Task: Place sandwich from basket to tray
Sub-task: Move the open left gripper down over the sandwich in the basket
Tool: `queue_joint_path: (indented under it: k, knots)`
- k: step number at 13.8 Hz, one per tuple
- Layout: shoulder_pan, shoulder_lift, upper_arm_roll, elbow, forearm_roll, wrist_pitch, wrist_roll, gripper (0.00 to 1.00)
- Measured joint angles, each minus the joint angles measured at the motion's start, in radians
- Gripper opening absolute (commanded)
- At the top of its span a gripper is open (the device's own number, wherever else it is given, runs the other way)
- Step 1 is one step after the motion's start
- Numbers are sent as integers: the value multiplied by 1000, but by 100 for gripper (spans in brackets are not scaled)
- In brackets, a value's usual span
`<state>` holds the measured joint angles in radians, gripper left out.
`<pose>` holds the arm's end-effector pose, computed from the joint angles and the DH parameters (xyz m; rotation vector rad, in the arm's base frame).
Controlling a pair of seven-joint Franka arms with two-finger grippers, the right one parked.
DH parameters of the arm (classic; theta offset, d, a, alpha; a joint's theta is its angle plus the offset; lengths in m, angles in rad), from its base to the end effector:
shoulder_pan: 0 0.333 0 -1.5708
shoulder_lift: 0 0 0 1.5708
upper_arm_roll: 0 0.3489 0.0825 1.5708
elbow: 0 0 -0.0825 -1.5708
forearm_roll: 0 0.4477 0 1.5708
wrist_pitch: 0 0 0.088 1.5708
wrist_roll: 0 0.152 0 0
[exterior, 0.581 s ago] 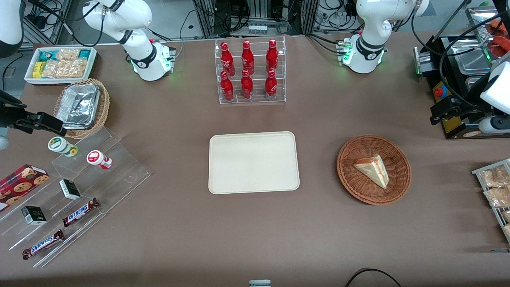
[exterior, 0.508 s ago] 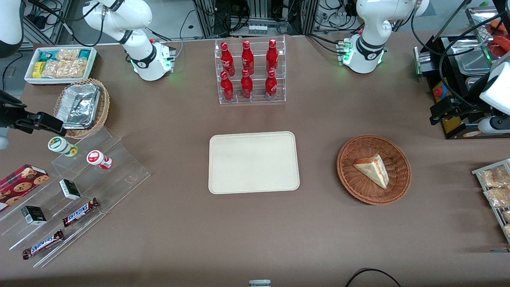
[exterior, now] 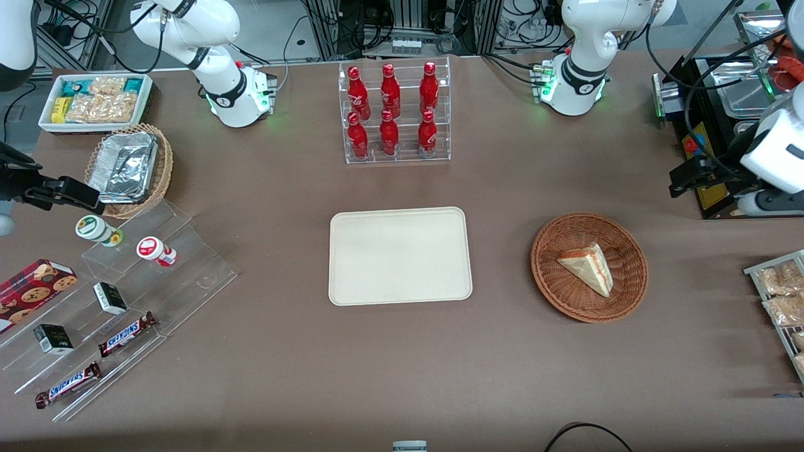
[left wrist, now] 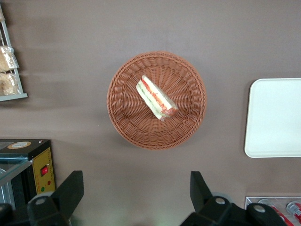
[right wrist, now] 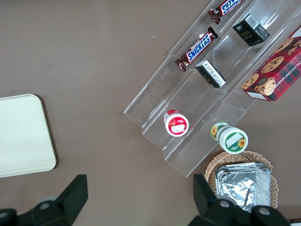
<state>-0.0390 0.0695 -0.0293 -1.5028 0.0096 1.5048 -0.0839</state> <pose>0.6306 -0.0410 0.5996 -3.1271 -0.0249 0.1043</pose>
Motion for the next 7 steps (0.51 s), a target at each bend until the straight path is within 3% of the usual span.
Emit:
queue_joint_path:
  k: [3,7]
  knots:
    - [0,-4,0,-97,0,109,-53,100]
    - [-6,-64,-8,-337,0,370,-293,100]
